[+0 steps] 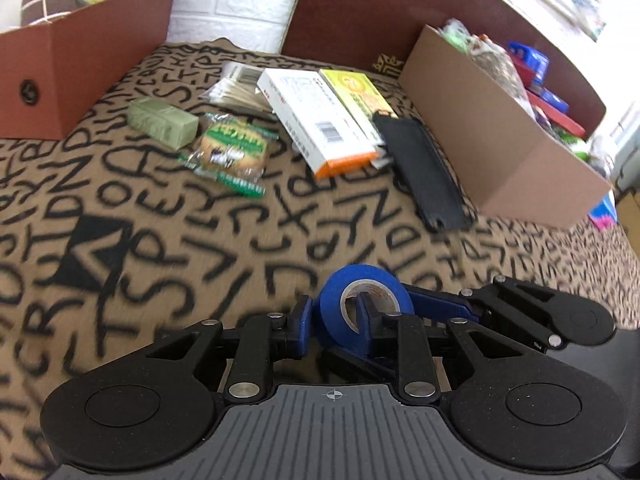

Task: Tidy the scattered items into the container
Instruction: 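Grasp the blue tape roll with the left gripper, then lift the blue tape roll and carry it over the red-brown box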

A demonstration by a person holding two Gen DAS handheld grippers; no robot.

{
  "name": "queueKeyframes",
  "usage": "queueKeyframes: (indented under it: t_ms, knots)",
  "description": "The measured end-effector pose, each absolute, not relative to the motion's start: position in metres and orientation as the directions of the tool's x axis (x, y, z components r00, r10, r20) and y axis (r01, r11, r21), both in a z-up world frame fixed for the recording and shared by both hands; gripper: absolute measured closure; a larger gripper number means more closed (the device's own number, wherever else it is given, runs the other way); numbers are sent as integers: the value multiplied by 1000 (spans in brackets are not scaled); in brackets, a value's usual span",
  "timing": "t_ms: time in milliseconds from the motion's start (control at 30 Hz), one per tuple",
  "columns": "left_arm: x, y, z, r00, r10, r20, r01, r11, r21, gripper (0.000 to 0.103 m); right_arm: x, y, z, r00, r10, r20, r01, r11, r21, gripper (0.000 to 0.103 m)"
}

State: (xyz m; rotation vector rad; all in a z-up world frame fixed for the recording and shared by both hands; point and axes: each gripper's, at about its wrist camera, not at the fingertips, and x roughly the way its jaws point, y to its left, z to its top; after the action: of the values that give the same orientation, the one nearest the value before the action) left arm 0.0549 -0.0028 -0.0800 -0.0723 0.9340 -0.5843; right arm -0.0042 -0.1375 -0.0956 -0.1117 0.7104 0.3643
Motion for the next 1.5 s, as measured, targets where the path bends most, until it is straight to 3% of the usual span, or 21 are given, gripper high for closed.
queueKeyframes:
  t_ms: [167, 200, 267, 300, 433, 600, 767, 833, 967, 1300, 1367, 1500]
  knots:
    - [34, 11, -80, 451, -509, -733, 450, 839, -306, 83, -28, -134, -92, 675, 317, -666, -384, 922, 51, 39]
    - [33, 13, -80, 453, -511, -730, 444, 840, -313, 79, -32, -134, -90, 676, 317, -666, -383, 922, 51, 39]
    - [34, 18, -80, 460, -516, -723, 426, 843, -330, 59, -37, -138, -86, 685, 302, -663, -370, 928, 40, 39]
    - [34, 20, -79, 464, -518, -719, 415, 844, -340, 58, -39, -141, -83, 692, 294, -659, -362, 931, 35, 38]
    - [36, 27, -77, 458, -529, -715, 399, 841, -366, 58, -42, -153, -72, 728, 261, -634, -309, 950, 37, 39]
    - [33, 24, -76, 443, -533, -721, 432, 831, -349, 73, -29, -156, -72, 730, 267, -629, -282, 956, 78, 46]
    - [33, 24, -77, 434, -539, -722, 438, 826, -354, 69, -22, -151, -79, 698, 285, -656, -293, 951, 101, 62]
    - [33, 25, -78, 432, -542, -721, 434, 825, -361, 68, -21, -149, -79, 695, 284, -661, -288, 952, 106, 63]
    - [36, 26, -78, 416, -552, -723, 427, 820, -381, 82, -18, -145, -80, 688, 269, -674, -272, 957, 104, 65]
    - [38, 33, -80, 398, -584, -707, 418, 802, -426, 79, -17, -158, -79, 679, 298, -671, -219, 954, 203, 70]
    - [37, 30, -80, 399, -586, -705, 436, 798, -417, 70, -15, -158, -80, 677, 300, -673, -212, 954, 211, 72]
    - [37, 30, -83, 395, -590, -704, 439, 794, -420, 68, -8, -156, -85, 664, 317, -678, -215, 949, 233, 79]
